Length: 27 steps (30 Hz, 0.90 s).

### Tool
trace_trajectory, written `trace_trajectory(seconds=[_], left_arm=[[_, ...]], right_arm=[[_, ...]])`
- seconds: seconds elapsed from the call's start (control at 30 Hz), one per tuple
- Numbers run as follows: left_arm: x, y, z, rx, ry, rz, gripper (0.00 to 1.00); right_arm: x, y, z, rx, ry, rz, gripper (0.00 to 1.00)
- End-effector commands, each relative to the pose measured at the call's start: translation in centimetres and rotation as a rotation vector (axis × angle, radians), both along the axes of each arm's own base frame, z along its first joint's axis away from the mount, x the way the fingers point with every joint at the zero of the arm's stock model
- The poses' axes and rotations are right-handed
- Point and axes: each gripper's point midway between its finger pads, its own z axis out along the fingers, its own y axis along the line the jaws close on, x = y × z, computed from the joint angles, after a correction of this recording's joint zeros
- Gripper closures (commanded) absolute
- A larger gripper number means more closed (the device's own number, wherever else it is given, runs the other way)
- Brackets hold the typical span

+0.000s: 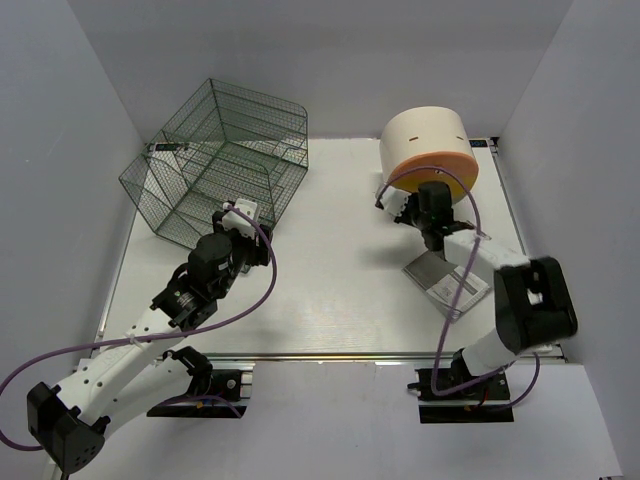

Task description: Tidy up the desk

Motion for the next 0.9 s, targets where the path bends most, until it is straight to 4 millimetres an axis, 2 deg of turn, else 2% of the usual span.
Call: trace_trajectory(seconds=[0.0, 0.03, 0.07, 0.13, 0.17, 0.2, 0.23, 0.27, 0.3, 0.33, 0.37, 0.4, 0.47, 0.5, 0.67, 0.8, 0.87], left_arm=[[-0.1, 0.1, 0.8, -0.016, -0.027, 0.001, 0.24], [-0.1, -0.1, 0.9, -0.019, -0.029, -0.008, 0.24], [-0.2, -0.1, 0.9, -0.021, -0.029, -0.013, 0.24], [-0.2, -0.3, 0.9, -0.023, -0.028, -0.02, 0.25], [-0.3, -0.4, 0.9, -0.023, -0.027, -0.029, 0.26], [-0.3, -0.5, 0.9, -0.025, -0.026, -0.033, 0.27], [-0.3, -0.6, 1.0, -0.027, -0.027, -0.036, 0.28], [-0.4, -0.7, 1.0, -0.026, -0.025, -0.044, 0.29], [-0.4, -0.6, 1.1, -0.029, -0.027, -0.042, 0.29], [-0.4, -0.6, 1.1, -0.031, -0.029, -0.045, 0.31], [-0.5, -0.7, 1.2, -0.035, -0.032, -0.051, 0.31], [-0.6, -0.7, 1.4, -0.038, -0.036, -0.054, 0.32], [-0.7, -0.9, 1.6, -0.045, -0.04, -0.063, 0.32], [-0.7, -0.9, 1.6, -0.045, -0.042, -0.067, 0.32], [-0.9, -1.2, 1.9, -0.059, -0.047, -0.084, 0.31], [-1.1, -1.5, 2.0, -0.059, -0.046, -0.101, 0.3], [-1.2, -1.5, 2.1, -0.061, -0.048, -0.103, 0.3]], right_arm=[[-2.6, 0.9, 4.9, 0.18, -0.087, 0.02, 0.95], [-3.2, 0.7, 6.0, 0.224, -0.11, 0.004, 0.96], [-4.1, 0.4, 8.2, 0.335, -0.156, -0.046, 0.96], [-5.3, -1.0, 8.7, 0.453, -0.183, -0.155, 0.88], [-6.1, -1.8, 9.7, 0.601, -0.195, -0.253, 0.87], [-6.3, -2.9, 10.1, 0.656, -0.196, -0.332, 0.87], [-6.7, -3.2, 9.9, 0.686, -0.156, -0.371, 0.86], [-7.6, -4.8, 7.9, 0.683, -0.055, -0.467, 0.82], [-8.5, -5.1, 6.7, 0.729, 0.026, -0.547, 0.72], [-8.6, -5.0, 7.2, 0.758, 0.062, -0.561, 0.64], [-9.8, -6.9, 5.6, 0.758, 0.129, -0.65, 0.53], [-10.2, -6.8, 5.3, 0.803, 0.175, -0.662, 0.34], [-11.2, -8.3, 4.4, 0.838, 0.219, -0.722, 0.12], [-12.1, -9.0, 3.7, 0.852, 0.268, -0.758, 0.11], [-13.5, -12.4, 2.5, 0.92, 0.337, -0.926, 0.11], [-15.1, -16.0, 0.5, 0.917, 0.372, -1.135, 0.11], [-15.5, -16.3, -0.7, 0.93, 0.389, -1.165, 0.12]])
